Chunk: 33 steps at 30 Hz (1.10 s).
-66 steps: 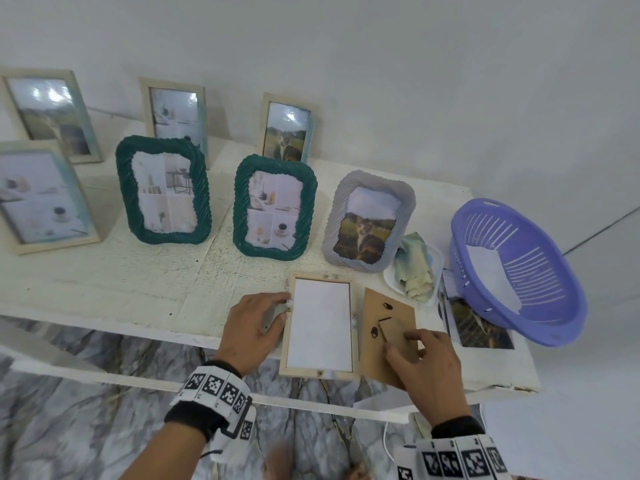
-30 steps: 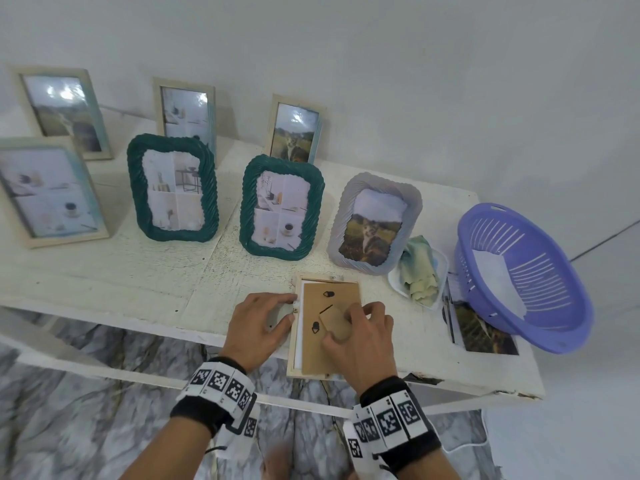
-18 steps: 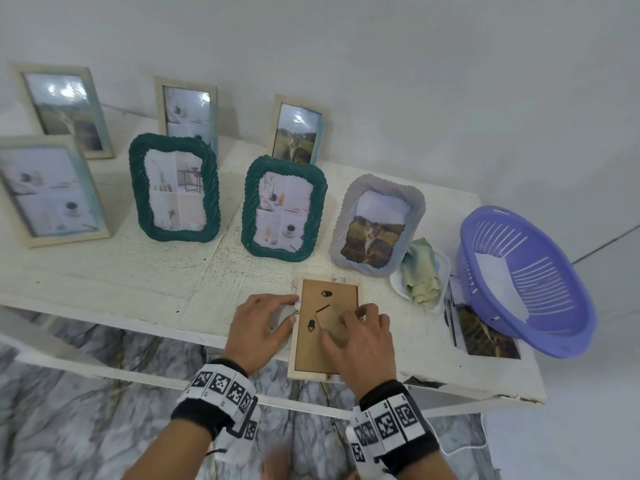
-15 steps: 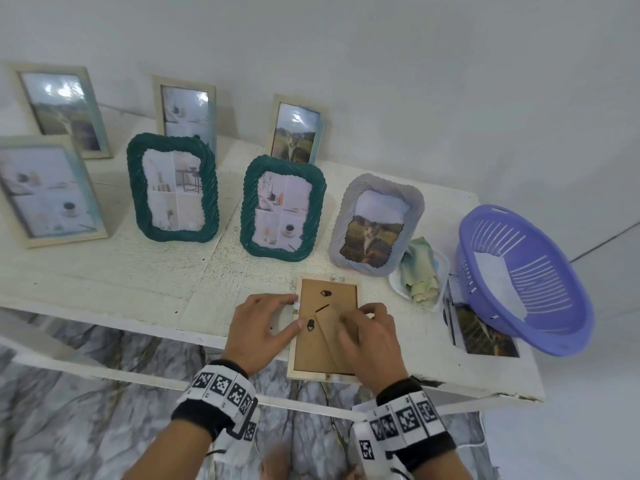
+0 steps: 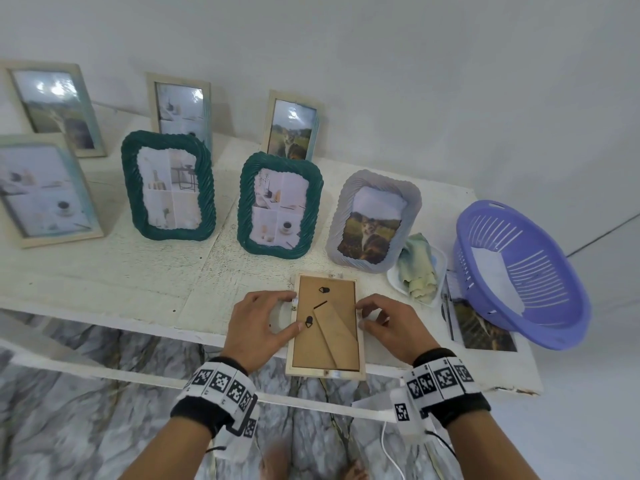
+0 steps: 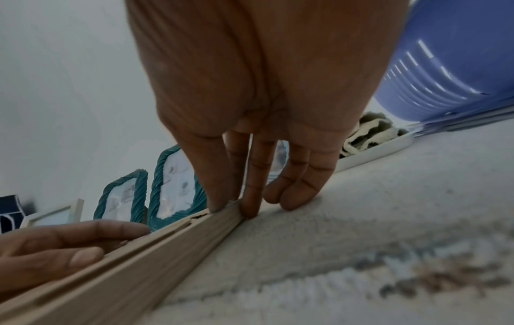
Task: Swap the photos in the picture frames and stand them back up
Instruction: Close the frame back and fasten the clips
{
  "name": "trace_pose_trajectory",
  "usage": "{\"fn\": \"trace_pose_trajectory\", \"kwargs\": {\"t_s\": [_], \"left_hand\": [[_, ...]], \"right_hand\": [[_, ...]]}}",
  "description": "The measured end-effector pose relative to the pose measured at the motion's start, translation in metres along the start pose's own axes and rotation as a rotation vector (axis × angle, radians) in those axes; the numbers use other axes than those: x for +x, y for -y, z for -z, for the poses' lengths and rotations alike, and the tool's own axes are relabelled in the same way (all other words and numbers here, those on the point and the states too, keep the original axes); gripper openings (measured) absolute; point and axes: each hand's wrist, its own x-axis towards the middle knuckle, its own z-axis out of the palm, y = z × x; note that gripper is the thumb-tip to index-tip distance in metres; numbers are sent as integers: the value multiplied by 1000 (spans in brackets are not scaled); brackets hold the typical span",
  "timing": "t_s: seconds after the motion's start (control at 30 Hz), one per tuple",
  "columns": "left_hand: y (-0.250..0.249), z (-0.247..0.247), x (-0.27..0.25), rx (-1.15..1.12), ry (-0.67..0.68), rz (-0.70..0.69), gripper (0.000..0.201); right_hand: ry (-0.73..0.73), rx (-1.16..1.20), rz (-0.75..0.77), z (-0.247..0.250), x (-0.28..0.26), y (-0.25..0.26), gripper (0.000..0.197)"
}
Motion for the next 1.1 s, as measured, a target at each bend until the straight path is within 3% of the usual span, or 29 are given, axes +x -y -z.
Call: {"fn": "trace_pose_trajectory", "kwargs": {"t_s": [0.27,0.4,0.53,0.8,1.1], "left_hand": [[0,0,0,-6,8,-11,63],[2,-1,0,-10,6,-10,64],[2,-2,1,-3,2,19,64],[8,-6,-2,42,-61,-97,51],[8,-9,-2,185,-14,-162,37]], "right_hand": [[96,-43,43,5,10,4,15],[75,-161,103,-1,20,11,25],[65,-133,125,0,16,7,19],[67,-42,134,1,12,1,12],[105,-69,119,2,13,4,15]]}}
